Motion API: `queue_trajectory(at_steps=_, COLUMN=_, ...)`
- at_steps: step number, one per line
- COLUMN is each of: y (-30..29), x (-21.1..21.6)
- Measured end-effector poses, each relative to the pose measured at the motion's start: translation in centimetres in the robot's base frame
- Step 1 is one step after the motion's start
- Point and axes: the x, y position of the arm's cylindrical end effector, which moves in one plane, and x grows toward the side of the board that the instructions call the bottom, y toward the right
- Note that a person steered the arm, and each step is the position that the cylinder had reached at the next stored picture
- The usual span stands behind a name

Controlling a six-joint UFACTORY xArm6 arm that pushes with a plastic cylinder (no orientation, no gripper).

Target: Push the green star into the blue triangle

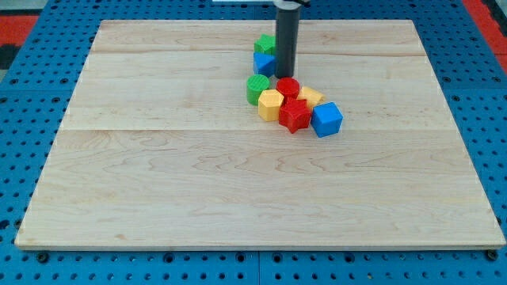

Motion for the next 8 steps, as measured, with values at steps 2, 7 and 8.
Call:
queue_trajectory(at_steps=2, y=4.3, x=-5.3)
queue_trajectory(at_steps=7, y=-6.3, x=-8.2)
queue_trajectory(at_steps=8, y=-8.1, x=-8.2)
